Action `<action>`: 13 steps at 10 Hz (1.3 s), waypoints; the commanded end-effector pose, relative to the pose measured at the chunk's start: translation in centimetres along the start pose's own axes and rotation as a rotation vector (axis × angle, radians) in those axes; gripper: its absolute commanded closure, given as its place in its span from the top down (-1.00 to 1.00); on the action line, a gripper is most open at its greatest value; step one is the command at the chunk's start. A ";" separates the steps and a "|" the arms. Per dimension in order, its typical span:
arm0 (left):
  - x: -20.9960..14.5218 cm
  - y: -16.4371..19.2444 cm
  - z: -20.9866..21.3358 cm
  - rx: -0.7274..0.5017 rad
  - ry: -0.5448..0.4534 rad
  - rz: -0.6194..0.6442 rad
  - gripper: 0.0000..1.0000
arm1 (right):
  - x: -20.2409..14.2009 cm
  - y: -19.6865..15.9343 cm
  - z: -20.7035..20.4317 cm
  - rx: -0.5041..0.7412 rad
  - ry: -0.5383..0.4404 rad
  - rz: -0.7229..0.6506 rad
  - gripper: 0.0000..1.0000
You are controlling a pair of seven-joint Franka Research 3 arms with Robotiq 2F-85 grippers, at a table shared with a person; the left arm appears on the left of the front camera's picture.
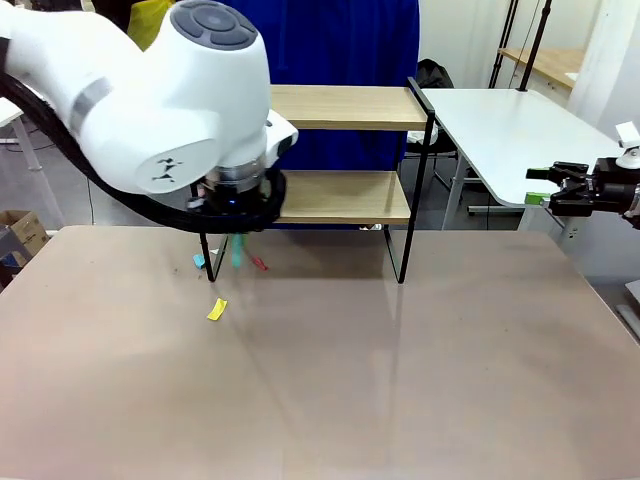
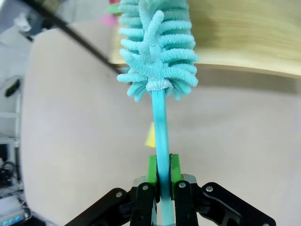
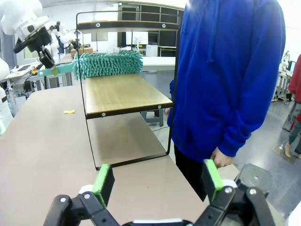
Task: Clean the shelf.
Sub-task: Clean the specific section of the Shelf indicated by the human with the Duster.
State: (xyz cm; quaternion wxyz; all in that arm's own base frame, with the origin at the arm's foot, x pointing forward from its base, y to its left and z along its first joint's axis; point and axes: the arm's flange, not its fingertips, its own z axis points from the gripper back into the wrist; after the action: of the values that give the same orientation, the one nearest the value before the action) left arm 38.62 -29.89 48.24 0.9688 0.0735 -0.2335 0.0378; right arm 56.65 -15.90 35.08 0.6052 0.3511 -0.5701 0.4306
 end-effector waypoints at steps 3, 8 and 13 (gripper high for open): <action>-1.1 -0.3 2.2 0.210 -0.095 -0.071 -0.74 | 0.5 0.0 0.0 -0.001 0.007 -0.015 1.00; -1.5 -0.1 2.2 0.159 -0.067 -0.085 -0.74 | 0.5 0.0 0.0 -0.001 0.007 -0.015 1.00; -1.9 5.5 4.8 -0.319 0.012 -0.360 -0.74 | 0.5 0.0 0.0 -0.001 0.007 -0.015 1.00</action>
State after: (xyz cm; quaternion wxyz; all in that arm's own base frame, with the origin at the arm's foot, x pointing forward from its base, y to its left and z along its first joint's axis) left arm 35.56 -28.63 52.55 0.9609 -0.0195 -0.2477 -0.1225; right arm 56.65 -15.91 35.08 0.6052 0.3510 -0.5702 0.4305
